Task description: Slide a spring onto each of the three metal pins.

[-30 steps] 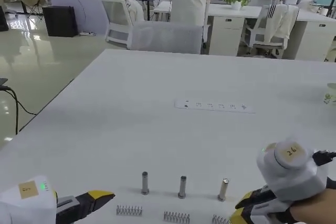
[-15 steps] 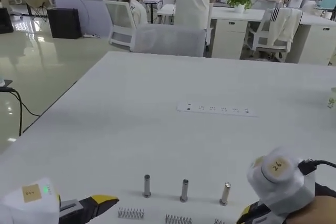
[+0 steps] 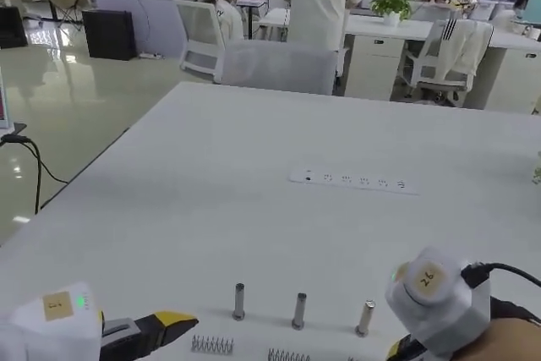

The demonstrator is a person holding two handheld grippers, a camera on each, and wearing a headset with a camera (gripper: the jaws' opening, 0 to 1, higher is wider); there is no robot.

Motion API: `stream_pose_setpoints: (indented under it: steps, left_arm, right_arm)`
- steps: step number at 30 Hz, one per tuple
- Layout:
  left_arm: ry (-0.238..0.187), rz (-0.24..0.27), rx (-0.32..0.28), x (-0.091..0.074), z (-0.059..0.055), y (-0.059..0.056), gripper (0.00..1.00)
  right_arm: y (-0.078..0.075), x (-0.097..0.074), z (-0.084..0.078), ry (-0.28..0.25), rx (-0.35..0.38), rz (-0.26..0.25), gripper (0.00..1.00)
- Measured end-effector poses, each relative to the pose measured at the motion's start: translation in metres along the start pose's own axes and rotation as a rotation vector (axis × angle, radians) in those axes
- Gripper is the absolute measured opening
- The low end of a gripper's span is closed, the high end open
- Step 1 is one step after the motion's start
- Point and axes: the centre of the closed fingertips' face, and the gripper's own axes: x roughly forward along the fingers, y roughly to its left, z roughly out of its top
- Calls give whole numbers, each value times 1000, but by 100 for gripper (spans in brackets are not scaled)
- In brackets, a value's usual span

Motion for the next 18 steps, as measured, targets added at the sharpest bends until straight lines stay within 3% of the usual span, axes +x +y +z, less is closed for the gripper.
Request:
stream_pose_setpoints:
  steps: [6, 11, 18]
  left_arm:
    - [9, -34, 24, 4, 3, -5, 55]
    - [21, -62, 46, 9, 6, -9, 53]
    - [48, -140, 91, 19, 14, -21, 46]
  right_arm:
    - [1, 1, 0, 22, -21, -24, 8]
    - [6, -10, 8, -5, -16, -16, 8]
    - [15, -29, 29, -63, -27, 11, 7]
